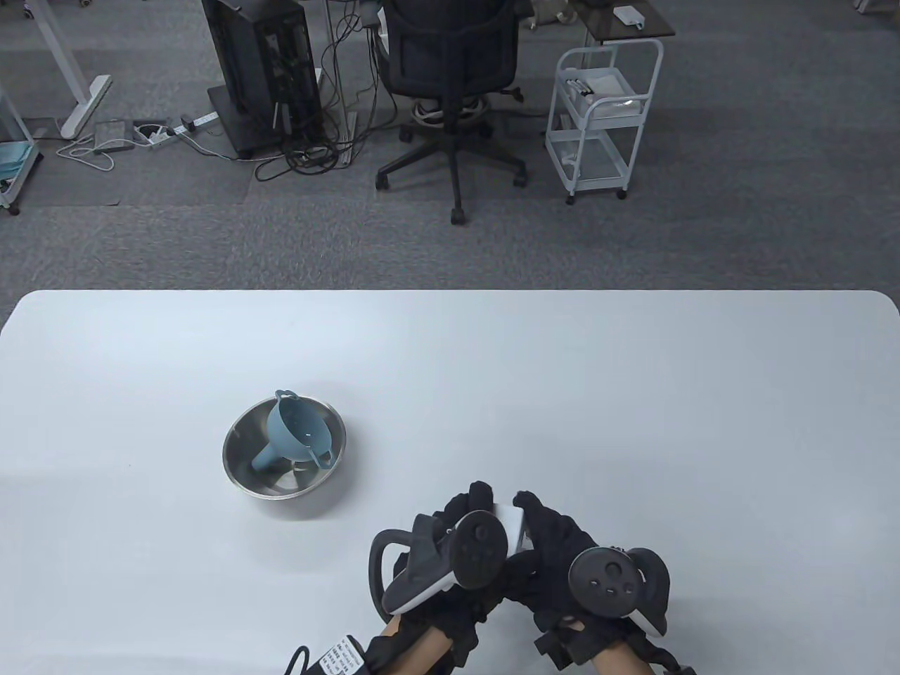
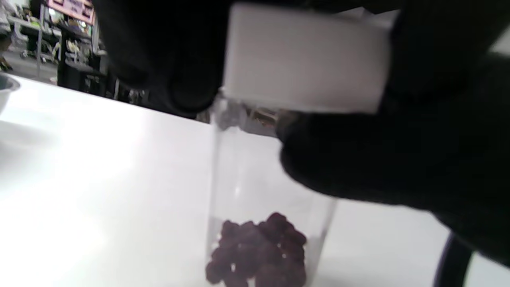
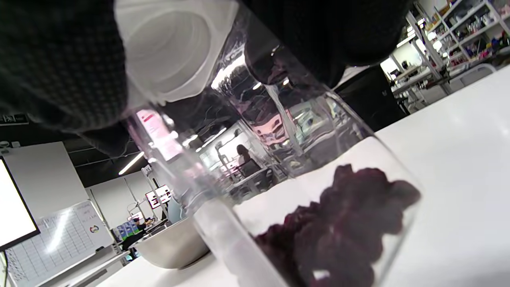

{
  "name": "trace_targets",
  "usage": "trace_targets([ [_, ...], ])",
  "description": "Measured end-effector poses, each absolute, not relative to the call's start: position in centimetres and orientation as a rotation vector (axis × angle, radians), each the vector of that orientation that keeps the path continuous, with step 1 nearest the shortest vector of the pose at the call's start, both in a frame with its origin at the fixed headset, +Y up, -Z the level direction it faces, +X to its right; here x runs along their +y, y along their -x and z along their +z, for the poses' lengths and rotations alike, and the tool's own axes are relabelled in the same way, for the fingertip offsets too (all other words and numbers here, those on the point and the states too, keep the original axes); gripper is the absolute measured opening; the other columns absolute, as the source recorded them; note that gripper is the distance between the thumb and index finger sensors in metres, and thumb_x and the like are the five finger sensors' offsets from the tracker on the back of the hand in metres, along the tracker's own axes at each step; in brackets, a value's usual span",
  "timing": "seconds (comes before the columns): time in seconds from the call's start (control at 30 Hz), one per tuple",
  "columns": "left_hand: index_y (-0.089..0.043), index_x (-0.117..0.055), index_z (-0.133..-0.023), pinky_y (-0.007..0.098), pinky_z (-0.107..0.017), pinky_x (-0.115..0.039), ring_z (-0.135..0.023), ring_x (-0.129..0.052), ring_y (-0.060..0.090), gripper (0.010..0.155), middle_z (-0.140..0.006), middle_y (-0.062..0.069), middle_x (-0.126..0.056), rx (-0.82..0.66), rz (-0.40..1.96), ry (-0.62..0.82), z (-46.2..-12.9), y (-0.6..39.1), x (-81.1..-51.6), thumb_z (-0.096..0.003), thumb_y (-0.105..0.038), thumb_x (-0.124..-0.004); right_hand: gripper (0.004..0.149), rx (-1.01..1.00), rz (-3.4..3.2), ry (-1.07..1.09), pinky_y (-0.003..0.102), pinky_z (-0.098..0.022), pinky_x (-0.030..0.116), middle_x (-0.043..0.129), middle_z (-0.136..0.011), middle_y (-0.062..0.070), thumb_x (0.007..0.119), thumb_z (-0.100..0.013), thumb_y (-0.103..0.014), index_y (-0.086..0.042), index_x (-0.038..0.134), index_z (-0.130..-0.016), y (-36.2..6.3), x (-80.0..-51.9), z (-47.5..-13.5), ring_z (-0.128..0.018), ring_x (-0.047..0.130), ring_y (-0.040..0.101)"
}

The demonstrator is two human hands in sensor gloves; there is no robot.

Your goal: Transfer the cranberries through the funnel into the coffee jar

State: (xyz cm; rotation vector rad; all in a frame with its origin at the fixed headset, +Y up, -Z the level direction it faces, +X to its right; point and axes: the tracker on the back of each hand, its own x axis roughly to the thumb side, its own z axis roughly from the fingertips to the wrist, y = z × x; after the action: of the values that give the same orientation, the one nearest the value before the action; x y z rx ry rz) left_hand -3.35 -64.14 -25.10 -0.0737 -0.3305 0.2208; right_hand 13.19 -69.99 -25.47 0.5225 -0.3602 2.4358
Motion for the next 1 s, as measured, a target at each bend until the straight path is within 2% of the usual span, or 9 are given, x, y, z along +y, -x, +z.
trace_targets([
  [0.17, -0.002, -0.054, -0.111, 0.049, -0.061, -0.079, -0.077, -0.092, 0.046, 0.091, -0.104, 0.033, -0.069, -0.488, 0.256, 0.056, -25.2, 3.3, -63.7, -0.0468, -0.061, -0.081, 0.096, -0.396, 2.37, -0.587, 0.048, -0.048, 0.081, 0.091, -0.083, 0.019, 0.104, -0.026, -0.057, 0.003, 0.067, -0.092, -13.7, -69.6, -25.5, -0.065, 0.097, 0.039],
  [0.33, -0.004, -0.052, -0.112, 0.049, -0.062, -0.078, -0.079, -0.09, 0.046, 0.092, -0.106, 0.032, -0.067, -0.522, 0.267, 0.065, -25.2, 4.0, -64.0, -0.0468, -0.061, -0.08, 0.096, -0.397, 2.398, -0.591, 0.047, -0.048, 0.081, 0.091, -0.083, 0.018, 0.104, -0.026, -0.059, 0.001, 0.068, -0.091, -13.3, -69.6, -25.3, -0.063, 0.098, 0.039],
  [0.4, -0.006, -0.049, -0.113, 0.049, -0.063, -0.077, -0.082, -0.089, 0.044, 0.093, -0.107, 0.03, -0.065, -0.509, 0.284, 0.072, -25.1, 4.3, -64.3, -0.0473, -0.064, -0.079, 0.096, -0.369, 2.421, -0.576, 0.046, -0.049, 0.081, 0.09, -0.085, 0.017, 0.103, -0.026, -0.059, 0.0, 0.067, -0.092, -13.3, -69.6, -25.4, -0.066, 0.097, 0.038],
  [0.53, -0.01, -0.04, -0.116, 0.052, -0.067, -0.073, -0.093, -0.082, 0.044, 0.097, -0.114, 0.025, -0.058, -0.518, 0.392, 0.025, -24.9, 6.1, -64.8, -0.0472, -0.071, -0.069, 0.095, -0.349, 2.386, -0.522, 0.047, -0.052, 0.08, 0.086, -0.09, 0.017, 0.103, -0.028, -0.056, -0.002, 0.063, -0.095, -13.8, -69.4, -25.7, -0.072, 0.095, 0.039],
  [0.67, -0.012, -0.046, -0.115, 0.058, -0.07, -0.068, -0.1, -0.074, 0.049, 0.089, -0.117, 0.024, -0.052, -0.459, 0.628, -0.084, -25.2, 9.4, -66.1, -0.0496, -0.067, -0.069, 0.095, -0.321, 2.403, -0.406, 0.046, -0.055, 0.079, 0.081, -0.095, 0.017, 0.103, -0.03, -0.053, -0.003, 0.058, -0.097, -14.3, -69.3, -26.9, -0.077, 0.091, 0.039],
  [1.0, -0.015, -0.047, -0.115, 0.063, -0.074, -0.059, -0.107, -0.06, 0.052, 0.083, -0.12, 0.019, -0.047, -0.355, 0.891, -0.155, -26.0, 13.9, -69.8, -0.0509, -0.064, -0.068, 0.095, -0.26, 2.426, -0.044, 0.044, -0.056, 0.081, 0.072, -0.1, 0.019, 0.102, -0.034, -0.049, -0.003, 0.051, -0.098, -13.3, -70.4, -31.1, -0.083, 0.088, 0.041],
])
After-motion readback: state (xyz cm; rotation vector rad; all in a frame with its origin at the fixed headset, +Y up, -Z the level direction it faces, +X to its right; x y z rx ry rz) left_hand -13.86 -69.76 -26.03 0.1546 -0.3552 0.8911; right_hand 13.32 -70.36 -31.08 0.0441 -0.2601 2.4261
